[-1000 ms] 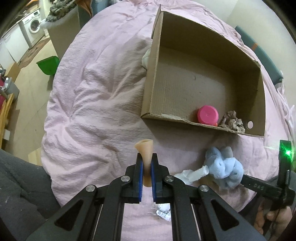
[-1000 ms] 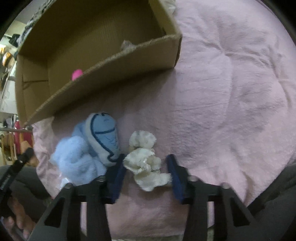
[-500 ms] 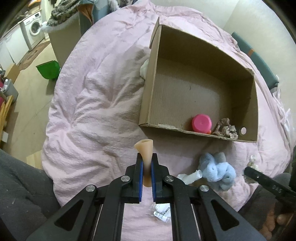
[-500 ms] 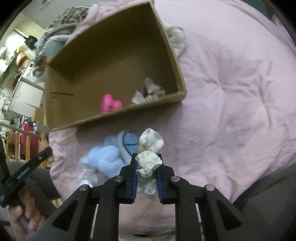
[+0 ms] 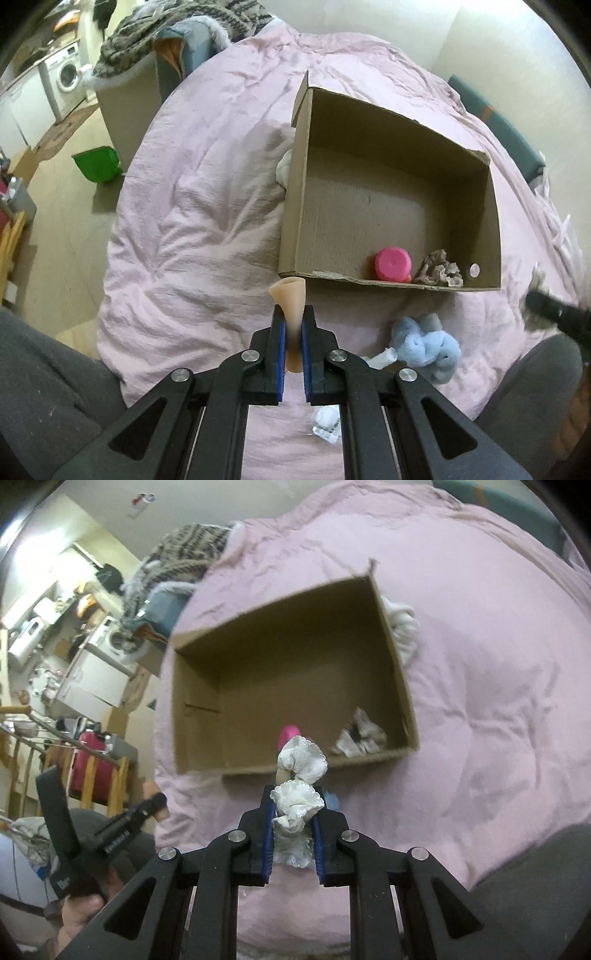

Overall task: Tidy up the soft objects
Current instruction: 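Place the white scrunchies in the box with the right tool while the left tool drops the tube in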

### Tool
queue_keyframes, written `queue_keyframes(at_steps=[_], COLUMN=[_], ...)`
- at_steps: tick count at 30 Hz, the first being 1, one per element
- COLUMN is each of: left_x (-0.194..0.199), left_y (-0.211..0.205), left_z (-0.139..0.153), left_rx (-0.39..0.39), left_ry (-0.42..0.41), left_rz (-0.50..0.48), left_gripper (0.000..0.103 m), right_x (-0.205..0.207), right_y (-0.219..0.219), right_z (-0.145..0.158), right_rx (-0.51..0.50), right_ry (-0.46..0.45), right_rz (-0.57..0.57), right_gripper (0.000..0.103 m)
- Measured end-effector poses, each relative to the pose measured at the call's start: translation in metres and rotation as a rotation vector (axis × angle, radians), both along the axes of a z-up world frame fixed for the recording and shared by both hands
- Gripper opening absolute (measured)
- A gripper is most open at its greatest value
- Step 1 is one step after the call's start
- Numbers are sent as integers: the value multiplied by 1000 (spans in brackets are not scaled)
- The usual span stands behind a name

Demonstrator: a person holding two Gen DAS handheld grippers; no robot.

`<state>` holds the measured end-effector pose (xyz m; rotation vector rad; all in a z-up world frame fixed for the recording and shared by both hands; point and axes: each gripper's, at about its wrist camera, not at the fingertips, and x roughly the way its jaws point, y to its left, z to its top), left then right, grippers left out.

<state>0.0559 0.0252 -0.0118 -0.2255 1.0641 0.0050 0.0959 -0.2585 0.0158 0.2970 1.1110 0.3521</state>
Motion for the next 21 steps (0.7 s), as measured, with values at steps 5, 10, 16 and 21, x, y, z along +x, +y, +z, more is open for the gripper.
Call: queue_keyframes(at_steps=[5, 10, 16, 21], left_x=[13, 34, 69, 87], left_y=[-4, -20, -30, -36], left_z=[9, 22, 24, 1], left_rx=[-20, 27, 46, 16], left_ry=[-8, -55, -91, -65], left_rz=[-14, -70, -105, -124], left_gripper=[7, 7, 7, 7], right_x=[15, 29, 51, 64], right_y=[-3, 0, 7, 7], right_z=[0, 0, -14, -35], right_rx=[43, 46, 45, 35], right_ry=[-49, -110, -126, -100], right_rz=[0, 15, 24, 15], right_gripper=[19, 19, 19, 19])
